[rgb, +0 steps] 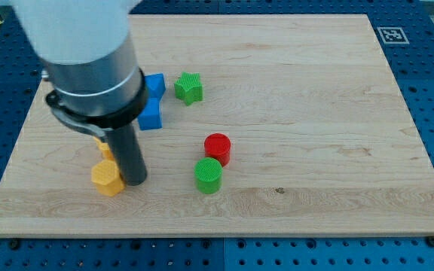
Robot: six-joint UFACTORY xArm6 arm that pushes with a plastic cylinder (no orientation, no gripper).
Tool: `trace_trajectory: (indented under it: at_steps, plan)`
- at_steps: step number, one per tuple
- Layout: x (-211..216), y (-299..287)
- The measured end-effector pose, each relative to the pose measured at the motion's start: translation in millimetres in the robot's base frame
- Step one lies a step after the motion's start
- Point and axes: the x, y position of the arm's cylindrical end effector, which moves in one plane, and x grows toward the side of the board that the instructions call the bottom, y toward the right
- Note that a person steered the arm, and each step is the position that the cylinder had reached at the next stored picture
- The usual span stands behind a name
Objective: Place the yellow heart on top of the yellow hexagon
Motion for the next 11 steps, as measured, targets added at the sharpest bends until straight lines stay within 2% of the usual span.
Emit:
trace_trajectory:
  at_steps: [3,5,7,8,10,11]
  plan:
    - [0,-16]
    - [0,31]
    - [-41,34]
    - [-41,34]
    - [-46,-23]
    - [-46,-23]
